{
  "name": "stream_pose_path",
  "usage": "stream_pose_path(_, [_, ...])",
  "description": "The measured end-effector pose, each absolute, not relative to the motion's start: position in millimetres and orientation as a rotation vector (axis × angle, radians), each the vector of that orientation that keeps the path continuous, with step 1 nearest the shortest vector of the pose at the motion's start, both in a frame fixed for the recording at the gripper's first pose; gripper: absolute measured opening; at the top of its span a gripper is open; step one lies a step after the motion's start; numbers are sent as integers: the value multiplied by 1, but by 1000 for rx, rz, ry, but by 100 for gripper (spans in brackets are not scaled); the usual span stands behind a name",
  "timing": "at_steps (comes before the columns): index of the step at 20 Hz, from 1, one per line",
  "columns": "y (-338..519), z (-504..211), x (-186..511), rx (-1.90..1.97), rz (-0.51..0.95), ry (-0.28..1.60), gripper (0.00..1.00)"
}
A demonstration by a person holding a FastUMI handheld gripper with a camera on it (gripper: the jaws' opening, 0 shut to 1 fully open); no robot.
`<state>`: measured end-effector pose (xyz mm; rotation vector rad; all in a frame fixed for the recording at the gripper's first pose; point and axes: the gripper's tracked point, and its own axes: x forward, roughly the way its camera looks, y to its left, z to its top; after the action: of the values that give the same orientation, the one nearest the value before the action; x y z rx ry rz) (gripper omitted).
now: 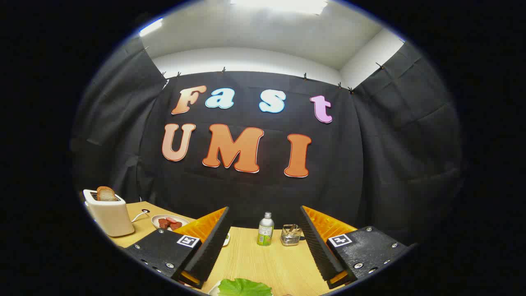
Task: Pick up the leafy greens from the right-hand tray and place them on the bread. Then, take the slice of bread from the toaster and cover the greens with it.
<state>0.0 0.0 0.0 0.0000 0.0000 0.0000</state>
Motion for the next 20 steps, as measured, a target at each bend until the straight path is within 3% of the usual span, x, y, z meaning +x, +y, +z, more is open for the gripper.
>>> stream_pose_path(14, [34,23,-6,46,80,-15,98])
stream_pose_path(20, [40,-5,0,52,83,72,98])
